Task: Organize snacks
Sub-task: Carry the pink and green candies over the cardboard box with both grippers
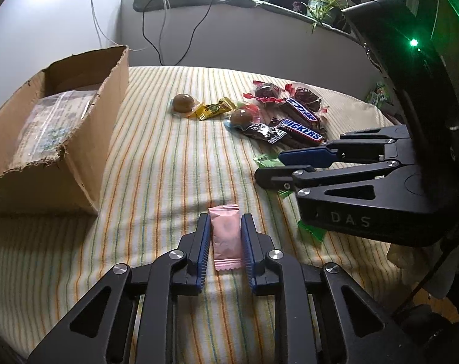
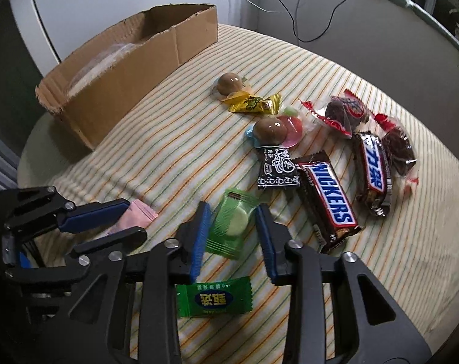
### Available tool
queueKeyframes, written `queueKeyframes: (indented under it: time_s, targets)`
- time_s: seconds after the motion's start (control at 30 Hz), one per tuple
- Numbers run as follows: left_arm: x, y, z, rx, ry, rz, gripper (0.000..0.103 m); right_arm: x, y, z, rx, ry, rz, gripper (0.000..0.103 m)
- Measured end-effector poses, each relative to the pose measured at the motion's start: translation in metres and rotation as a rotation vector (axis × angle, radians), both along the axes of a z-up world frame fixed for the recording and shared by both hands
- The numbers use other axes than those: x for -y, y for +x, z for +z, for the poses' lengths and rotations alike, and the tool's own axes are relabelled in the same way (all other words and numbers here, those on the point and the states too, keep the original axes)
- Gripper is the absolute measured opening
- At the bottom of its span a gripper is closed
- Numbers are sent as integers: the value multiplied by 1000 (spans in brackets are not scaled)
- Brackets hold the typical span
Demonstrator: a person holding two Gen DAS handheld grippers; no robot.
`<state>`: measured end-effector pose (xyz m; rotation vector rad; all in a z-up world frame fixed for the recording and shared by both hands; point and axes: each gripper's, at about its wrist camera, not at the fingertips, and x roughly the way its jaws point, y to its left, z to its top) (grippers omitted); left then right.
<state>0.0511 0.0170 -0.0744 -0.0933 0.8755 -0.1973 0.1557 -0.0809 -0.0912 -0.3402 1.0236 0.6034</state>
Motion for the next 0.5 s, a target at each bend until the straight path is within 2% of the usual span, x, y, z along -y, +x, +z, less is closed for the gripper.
queueKeyframes:
  time_s: [0.1,0.2,0.27,0.3,0.5]
  targets:
    - [1,-2,1,0,2,3,23,4,0,1,5,1,3,23]
    - [7,-3,0,18,46,-4,23,8,1,2,-1,18,-5,23]
    - [11,-3,0,32,85,-14,23,10,2,2,-2,26,-11,22]
    - [11,-3,0,34,90,-12,20,9,4,2,-2,30,-13,22]
    - [2,-6,3,43,32,18,18,18,3,5,-14,67,-33,22]
